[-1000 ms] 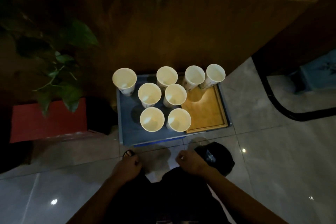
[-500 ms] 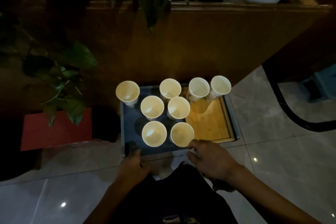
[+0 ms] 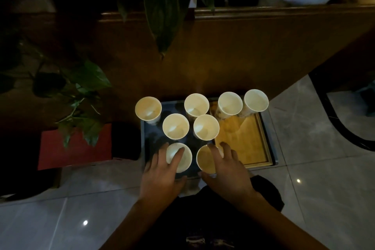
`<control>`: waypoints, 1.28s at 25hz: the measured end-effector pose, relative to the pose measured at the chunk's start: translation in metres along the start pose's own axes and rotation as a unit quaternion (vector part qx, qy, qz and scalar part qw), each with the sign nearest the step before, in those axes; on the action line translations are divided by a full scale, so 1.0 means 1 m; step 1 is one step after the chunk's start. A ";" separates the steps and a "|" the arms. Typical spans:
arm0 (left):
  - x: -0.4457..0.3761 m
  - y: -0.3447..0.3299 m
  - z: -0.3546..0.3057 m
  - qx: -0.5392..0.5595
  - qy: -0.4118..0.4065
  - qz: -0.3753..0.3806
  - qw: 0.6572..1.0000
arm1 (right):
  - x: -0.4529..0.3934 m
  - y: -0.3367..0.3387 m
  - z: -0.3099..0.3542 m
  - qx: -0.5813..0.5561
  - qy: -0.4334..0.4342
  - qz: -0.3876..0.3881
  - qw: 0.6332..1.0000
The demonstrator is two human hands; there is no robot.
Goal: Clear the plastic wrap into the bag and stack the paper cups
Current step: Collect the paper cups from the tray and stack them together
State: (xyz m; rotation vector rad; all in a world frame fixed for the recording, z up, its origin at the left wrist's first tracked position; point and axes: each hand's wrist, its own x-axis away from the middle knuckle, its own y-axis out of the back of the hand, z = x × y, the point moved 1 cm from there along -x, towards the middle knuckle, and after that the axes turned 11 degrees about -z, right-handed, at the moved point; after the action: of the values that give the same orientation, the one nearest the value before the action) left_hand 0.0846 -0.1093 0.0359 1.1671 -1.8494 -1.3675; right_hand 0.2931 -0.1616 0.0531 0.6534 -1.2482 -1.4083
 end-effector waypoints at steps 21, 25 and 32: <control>-0.003 -0.019 0.013 0.028 -0.001 -0.044 0.999 | 0.000 -0.054 -0.027 -0.279 -0.130 -0.034 0.951; 0.008 -0.020 0.016 0.067 0.009 -0.044 0.997 | 0.002 -0.051 -0.030 -0.320 -0.129 -0.021 0.938; 0.016 -0.025 0.017 0.229 0.104 0.006 0.968 | 0.001 -0.016 -0.043 -0.447 -0.159 0.024 0.880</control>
State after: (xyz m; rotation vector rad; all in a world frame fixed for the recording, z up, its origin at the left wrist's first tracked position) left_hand 0.0713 -0.1186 0.0055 1.4577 -2.0674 -0.7874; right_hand 0.3254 -0.1792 0.0261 -0.2570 -0.6926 -1.8796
